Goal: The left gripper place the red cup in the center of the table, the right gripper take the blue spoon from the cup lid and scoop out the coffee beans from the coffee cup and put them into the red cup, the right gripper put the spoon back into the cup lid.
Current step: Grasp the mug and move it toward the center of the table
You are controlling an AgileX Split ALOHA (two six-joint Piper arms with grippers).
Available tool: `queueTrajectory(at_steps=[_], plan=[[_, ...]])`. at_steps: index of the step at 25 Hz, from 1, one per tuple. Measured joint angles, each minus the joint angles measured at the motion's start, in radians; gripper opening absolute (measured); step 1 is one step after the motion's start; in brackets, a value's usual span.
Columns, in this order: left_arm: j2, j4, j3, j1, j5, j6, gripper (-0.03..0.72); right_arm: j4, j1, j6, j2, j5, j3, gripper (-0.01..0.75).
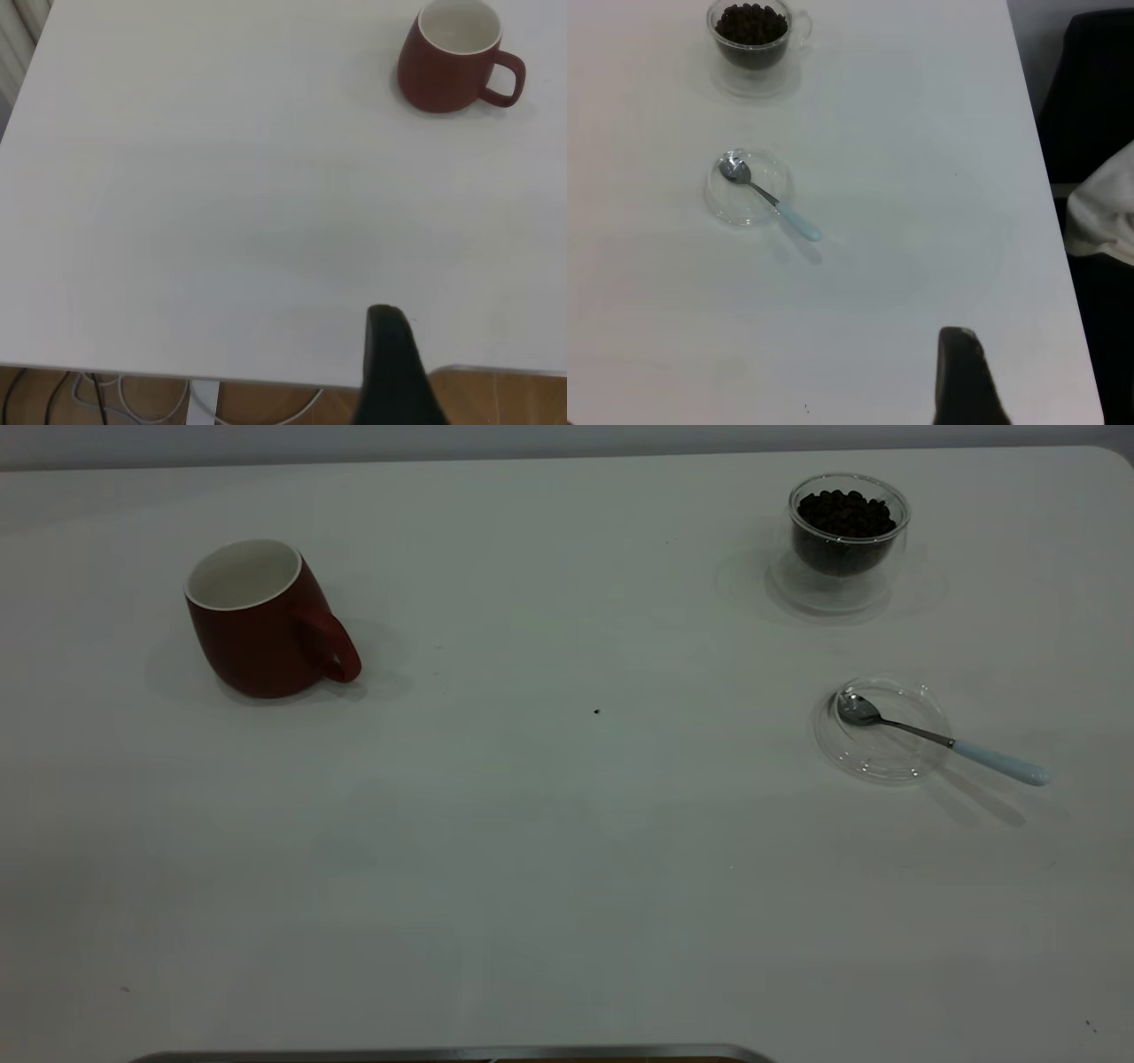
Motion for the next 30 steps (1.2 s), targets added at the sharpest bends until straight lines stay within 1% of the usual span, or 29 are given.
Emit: queueTrajectory(at_steps=[7,10,19,24,30], plan=[[0.014,0.0,-0.006,-0.007,-0.002,0.0,0.532,0.0,0.0,0.0,0.0,0.0,0.0,0.478],[0.112,0.0,-0.059,-0.014,-0.011,0.001,0.532,0.0,0.0,0.0,0.0,0.0,0.0,0.478],[0.664,-0.012,-0.314,-0.019,-0.06,0.091,0.535,0.0,0.0,0.0,0.0,0.0,0.0,0.478],[0.958,-0.011,-0.448,-0.022,-0.061,0.122,0.537,0.0,0.0,0.0,0.0,0.0,0.0,0.478],[1.272,0.002,-0.57,-0.022,-0.098,0.263,0.538,0.0,0.0,0.0,0.0,0.0,0.0,0.478]])
